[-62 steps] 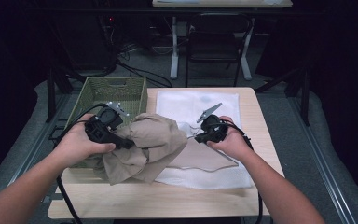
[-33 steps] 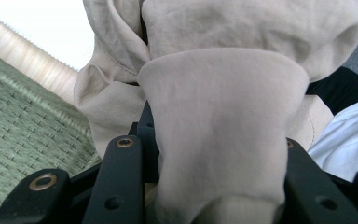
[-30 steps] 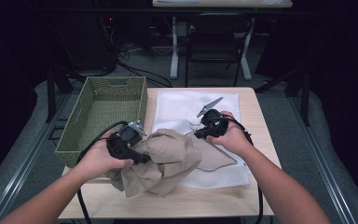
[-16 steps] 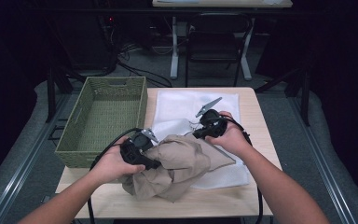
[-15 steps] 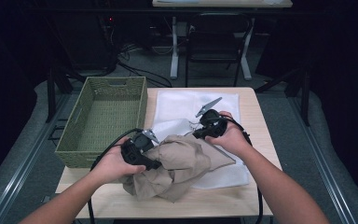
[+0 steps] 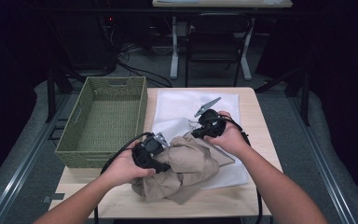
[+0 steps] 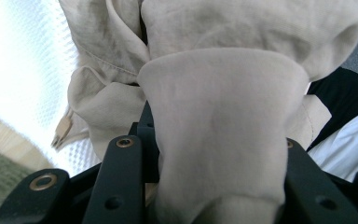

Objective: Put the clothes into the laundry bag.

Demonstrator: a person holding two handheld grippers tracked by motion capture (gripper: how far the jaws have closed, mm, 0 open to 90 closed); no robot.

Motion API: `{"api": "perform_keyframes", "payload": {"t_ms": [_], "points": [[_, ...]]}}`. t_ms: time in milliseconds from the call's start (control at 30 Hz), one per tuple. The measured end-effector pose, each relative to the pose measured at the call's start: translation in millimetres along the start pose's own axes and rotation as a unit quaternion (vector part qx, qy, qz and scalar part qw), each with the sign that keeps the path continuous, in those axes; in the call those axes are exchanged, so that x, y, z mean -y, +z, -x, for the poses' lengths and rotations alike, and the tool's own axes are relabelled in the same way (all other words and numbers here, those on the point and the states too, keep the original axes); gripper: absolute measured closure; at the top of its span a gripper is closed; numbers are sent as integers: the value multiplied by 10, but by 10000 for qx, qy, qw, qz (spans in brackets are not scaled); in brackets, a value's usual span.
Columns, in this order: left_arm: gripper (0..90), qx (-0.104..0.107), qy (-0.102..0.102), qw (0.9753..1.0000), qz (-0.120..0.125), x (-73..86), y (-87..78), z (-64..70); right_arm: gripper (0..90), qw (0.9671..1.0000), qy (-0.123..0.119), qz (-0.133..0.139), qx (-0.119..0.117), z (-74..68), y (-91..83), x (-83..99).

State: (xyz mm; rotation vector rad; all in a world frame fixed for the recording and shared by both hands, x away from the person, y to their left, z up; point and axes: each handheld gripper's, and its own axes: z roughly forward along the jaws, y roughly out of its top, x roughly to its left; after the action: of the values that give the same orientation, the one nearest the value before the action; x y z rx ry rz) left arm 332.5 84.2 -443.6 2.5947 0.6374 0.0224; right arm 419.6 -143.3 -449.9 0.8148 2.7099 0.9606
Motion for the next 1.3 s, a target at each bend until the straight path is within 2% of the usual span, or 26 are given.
{"api": "perform_keyframes", "payload": {"t_ms": [67,167,300,400,633,867,1000,1133,1300], "points": [[634,-15,49,10000,2,-27,50,12,873,10000,8,22,-2,-11,3,-6],[634,68,36,10000,24,-54,130,25,874,10000,15,44,-22,-24,5,-15],[634,58,11,10000,-51,-76,272,17,874,10000,-37,55,-42,-52,13,-30],[634,107,-109,9999,-48,-69,350,-21,873,9999,-83,39,-46,-58,18,-31],[634,-4,-431,9991,-22,-20,459,-136,874,10000,-61,45,-57,-62,8,-28],[635,-184,-872,9960,-73,34,509,-237,873,9999,-107,81,-62,-83,-23,-28],[634,-193,-1129,9934,17,64,540,-290,873,9999,-116,84,-60,-95,-45,-21],[634,-228,-1242,9920,16,51,577,-315,873,9998,-89,137,-69,-101,-67,-23],[635,-396,-1286,9909,-7,-37,647,-328,874,9997,-131,168,-84,-120,-67,-35]]}}
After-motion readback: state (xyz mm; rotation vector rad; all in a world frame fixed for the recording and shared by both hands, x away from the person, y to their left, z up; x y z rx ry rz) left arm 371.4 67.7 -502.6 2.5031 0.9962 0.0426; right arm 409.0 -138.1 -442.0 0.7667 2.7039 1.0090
